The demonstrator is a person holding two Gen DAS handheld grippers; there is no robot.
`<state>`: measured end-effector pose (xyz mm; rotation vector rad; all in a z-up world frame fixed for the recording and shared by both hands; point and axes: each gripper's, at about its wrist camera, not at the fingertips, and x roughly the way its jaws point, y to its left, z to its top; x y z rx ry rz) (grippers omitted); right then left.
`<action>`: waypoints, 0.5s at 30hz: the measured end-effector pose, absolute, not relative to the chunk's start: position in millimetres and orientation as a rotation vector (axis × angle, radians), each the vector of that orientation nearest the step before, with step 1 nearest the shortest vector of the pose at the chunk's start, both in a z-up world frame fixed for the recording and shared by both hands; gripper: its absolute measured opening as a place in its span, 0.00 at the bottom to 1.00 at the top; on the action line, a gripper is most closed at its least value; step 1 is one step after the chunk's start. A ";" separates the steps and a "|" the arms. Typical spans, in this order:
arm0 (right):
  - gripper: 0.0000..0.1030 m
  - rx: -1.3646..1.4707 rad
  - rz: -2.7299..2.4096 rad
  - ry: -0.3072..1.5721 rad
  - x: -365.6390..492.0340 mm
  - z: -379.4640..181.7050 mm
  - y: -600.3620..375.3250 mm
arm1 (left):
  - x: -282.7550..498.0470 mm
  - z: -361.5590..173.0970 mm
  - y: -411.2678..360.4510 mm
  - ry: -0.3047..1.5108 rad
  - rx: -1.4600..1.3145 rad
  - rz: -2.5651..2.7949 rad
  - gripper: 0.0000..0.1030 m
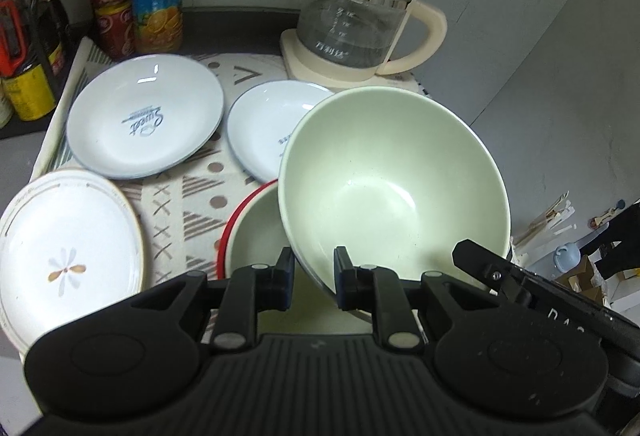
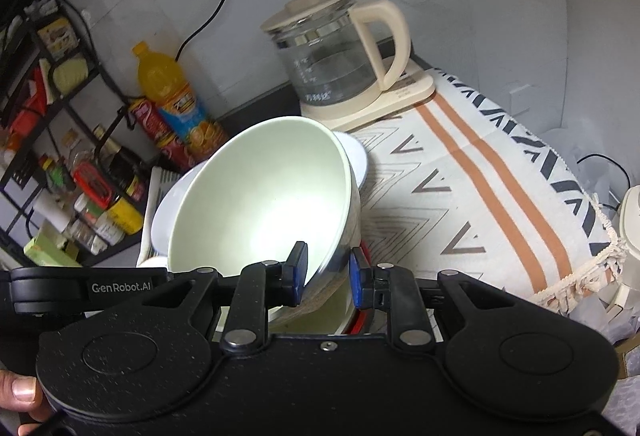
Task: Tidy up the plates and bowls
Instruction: 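Lower the small green bowl into the large green bowl and open both grippers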
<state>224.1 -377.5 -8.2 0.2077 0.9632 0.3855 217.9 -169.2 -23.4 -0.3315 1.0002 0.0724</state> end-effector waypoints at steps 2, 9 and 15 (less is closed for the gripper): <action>0.22 0.198 0.395 0.982 222.7 -10.6 -374.7 | 214.9 -25.7 -167.6 1.011 -0.333 0.082 0.17; 0.23 0.212 0.396 1.044 221.9 -22.2 -375.0 | 208.0 -32.6 -163.9 1.050 -0.327 0.093 0.19; 0.27 0.220 0.409 1.059 222.0 -26.6 -373.7 | 208.8 -41.2 -164.0 1.088 -0.323 0.110 0.20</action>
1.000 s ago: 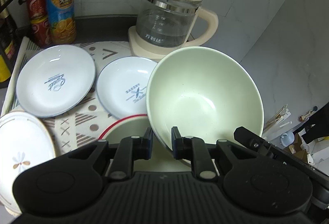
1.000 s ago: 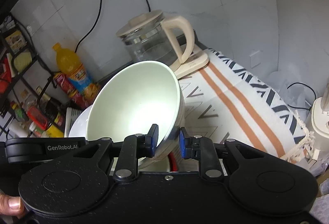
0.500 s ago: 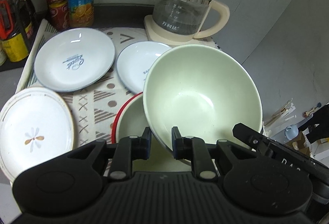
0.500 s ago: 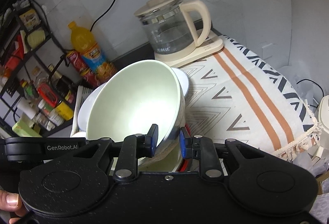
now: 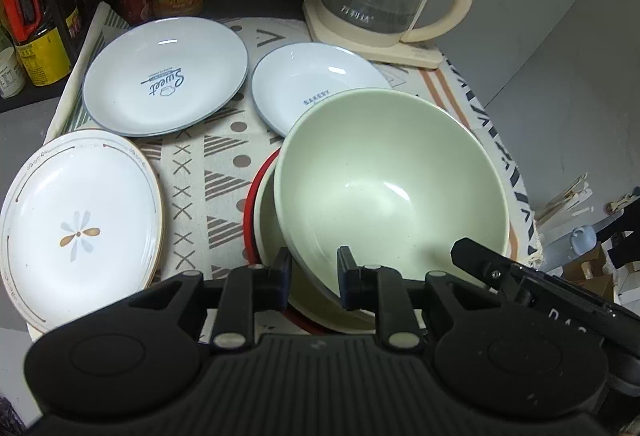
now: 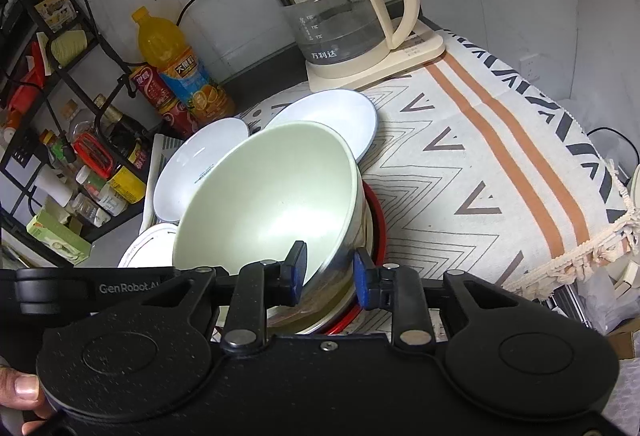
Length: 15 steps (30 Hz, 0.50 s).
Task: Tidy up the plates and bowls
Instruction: 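Lower the small green bowl into the large green bowl and open both grippers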
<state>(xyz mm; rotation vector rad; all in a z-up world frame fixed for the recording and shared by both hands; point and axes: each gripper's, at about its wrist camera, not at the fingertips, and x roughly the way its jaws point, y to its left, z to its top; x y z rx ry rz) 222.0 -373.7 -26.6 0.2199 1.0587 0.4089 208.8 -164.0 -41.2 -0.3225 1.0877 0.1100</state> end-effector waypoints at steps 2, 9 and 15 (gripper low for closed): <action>0.28 0.217 0.413 1.058 221.2 -26.8 -373.7 | 209.6 -43.4 -163.5 1.094 -0.318 0.112 0.20; 0.32 0.220 0.408 1.020 220.2 -20.4 -375.5 | 209.1 -42.5 -154.6 1.085 -0.333 0.128 0.28; 0.59 0.209 0.410 0.950 218.0 -5.4 -372.3 | 204.5 -29.3 -150.8 1.035 -0.327 0.146 0.53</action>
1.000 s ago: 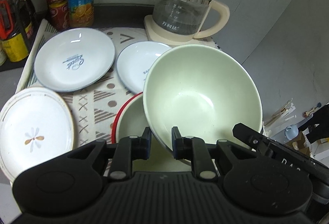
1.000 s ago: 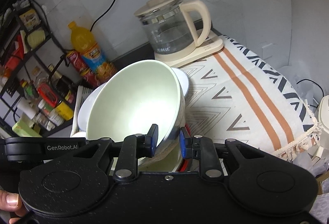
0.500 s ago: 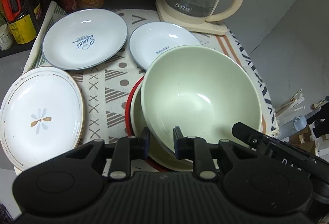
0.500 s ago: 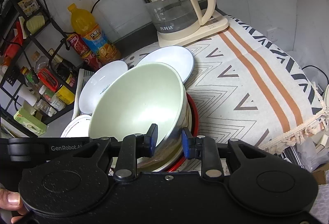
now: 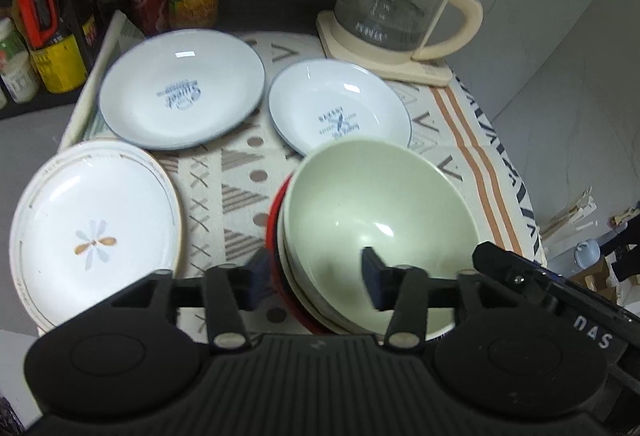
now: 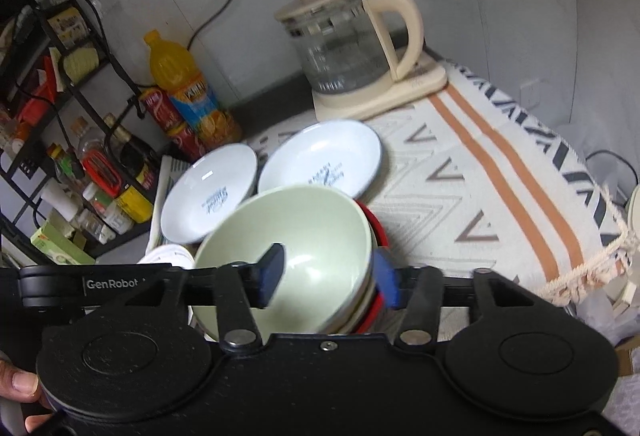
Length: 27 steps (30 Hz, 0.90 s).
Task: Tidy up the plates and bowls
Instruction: 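Lower the small green bowl into the large green bowl and open both grippers, then move both grippers toward the white plates beside the bowl stack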
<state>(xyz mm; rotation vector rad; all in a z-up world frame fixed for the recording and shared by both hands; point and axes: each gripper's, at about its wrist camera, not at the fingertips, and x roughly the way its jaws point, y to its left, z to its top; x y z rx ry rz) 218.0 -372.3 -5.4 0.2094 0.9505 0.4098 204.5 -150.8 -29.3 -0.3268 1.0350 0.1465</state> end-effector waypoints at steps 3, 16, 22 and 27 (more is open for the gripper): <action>0.76 0.206 0.418 0.916 216.7 -0.6 -367.5 | 200.4 -21.3 -146.5 0.995 -0.329 0.165 0.69; 1.00 0.196 0.527 0.857 214.8 14.4 -333.3 | 170.4 0.3 -101.1 0.920 -0.387 0.293 0.85; 1.00 0.177 0.567 0.900 213.3 17.2 -318.1 | 156.0 7.5 -86.3 0.917 -0.381 0.350 0.87; 1.00 0.149 0.603 0.935 212.1 19.8 -300.0 | 144.7 8.5 -74.1 0.931 -0.407 0.370 0.91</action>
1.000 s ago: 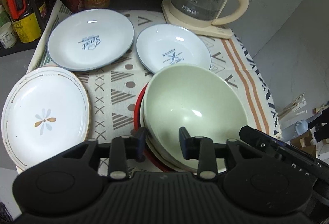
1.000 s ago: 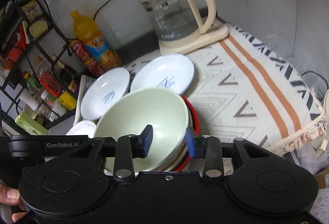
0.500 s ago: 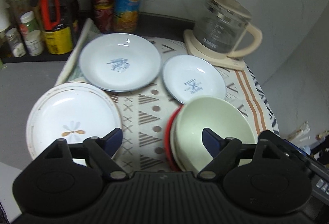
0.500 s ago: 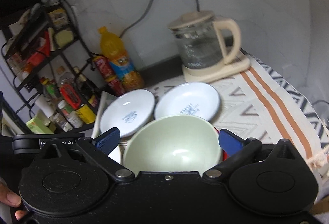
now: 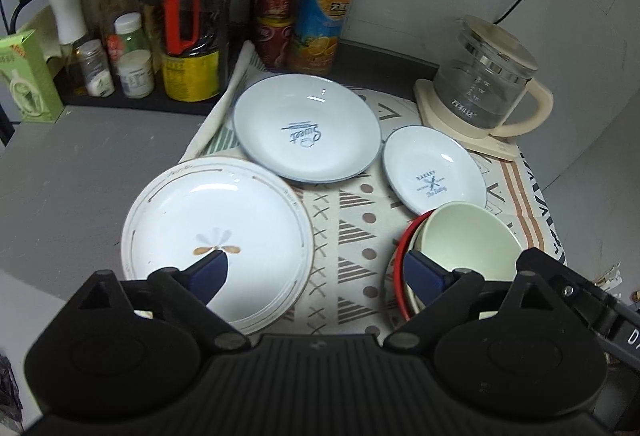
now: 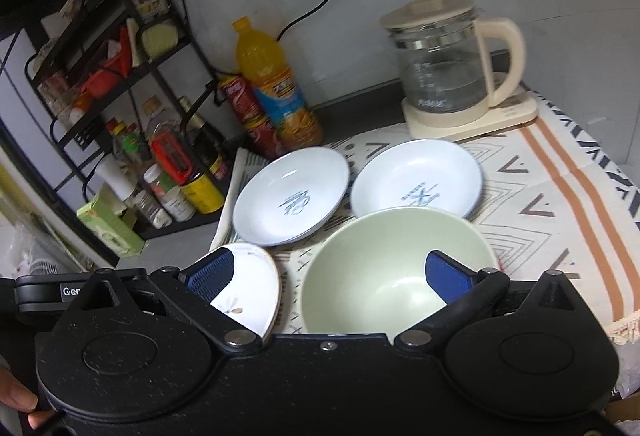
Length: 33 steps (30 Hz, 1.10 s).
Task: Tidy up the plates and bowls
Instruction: 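Move both grippers toward the white plates beside the bowl stack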
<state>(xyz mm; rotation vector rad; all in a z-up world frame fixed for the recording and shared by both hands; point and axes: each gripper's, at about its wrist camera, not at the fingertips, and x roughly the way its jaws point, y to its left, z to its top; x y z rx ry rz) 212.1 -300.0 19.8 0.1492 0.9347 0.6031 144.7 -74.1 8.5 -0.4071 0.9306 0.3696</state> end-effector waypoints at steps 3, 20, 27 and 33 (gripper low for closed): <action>1.00 0.139 0.621 0.955 212.2 19.5 -288.6 | 140.0 8.1 -67.7 0.934 -0.409 0.380 0.92; 1.00 0.094 0.594 1.004 223.6 10.7 -216.3 | 146.4 -4.0 0.7 0.978 -0.432 0.358 0.92; 0.97 0.092 0.542 1.003 238.3 6.6 -183.8 | 163.6 -5.5 35.9 0.969 -0.425 0.329 0.92; 0.93 0.084 0.490 0.998 255.8 1.0 -156.4 | 188.4 -7.7 60.5 0.944 -0.426 0.302 0.91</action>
